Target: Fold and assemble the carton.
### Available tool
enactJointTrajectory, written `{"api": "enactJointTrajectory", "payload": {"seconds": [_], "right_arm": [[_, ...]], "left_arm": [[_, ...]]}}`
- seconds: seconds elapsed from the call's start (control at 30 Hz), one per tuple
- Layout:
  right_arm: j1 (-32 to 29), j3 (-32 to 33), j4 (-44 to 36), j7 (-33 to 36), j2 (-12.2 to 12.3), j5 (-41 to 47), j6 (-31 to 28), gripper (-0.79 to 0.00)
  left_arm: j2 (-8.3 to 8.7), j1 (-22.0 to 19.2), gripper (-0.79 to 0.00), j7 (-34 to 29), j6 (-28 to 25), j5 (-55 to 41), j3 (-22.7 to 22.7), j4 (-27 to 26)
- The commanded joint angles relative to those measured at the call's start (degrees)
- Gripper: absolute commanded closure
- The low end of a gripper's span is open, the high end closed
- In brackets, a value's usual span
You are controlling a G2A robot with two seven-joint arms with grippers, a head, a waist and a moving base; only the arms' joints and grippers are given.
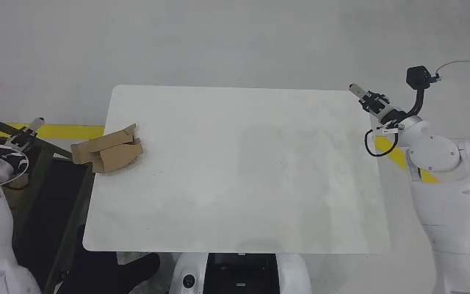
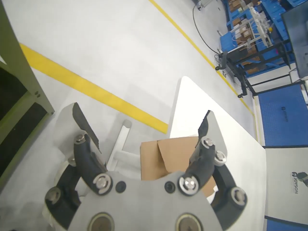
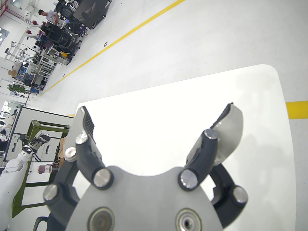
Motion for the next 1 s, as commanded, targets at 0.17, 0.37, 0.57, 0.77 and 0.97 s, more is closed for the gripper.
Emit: {"api": "enactJointTrajectory", "payload": {"seconds": [0.17, 0.37, 0.57, 0.77, 0.97], "right_arm": [[0.0, 0.0, 0.0, 0.0, 0.0, 0.0, 0.0, -0.785], [0.0, 0.0, 0.0, 0.0, 0.0, 0.0, 0.0, -0.785], [0.0, 0.0, 0.0, 0.0, 0.0, 0.0, 0.0, -0.785], [0.0, 0.0, 0.0, 0.0, 0.0, 0.0, 0.0, -0.785], [0.0, 0.0, 0.0, 0.0, 0.0, 0.0, 0.0, -0.785]], "left_arm": [[1.00, -3.9, -0.785, 4.9, -2.6, 9.0, 3.6, 6.2], [1.25, -6.3, -0.785, 3.8, -7.6, 13.0, 7.5, 10.1], [1.07, -10.1, -0.785, 1.2, -9.9, 12.7, 10.6, 15.0], [1.13, -13.0, -0.785, -1.7, -12.1, 12.4, 12.6, 18.4], [1.11, -13.6, -0.785, -0.2, -14.7, 14.7, 15.1, 19.4]]}}
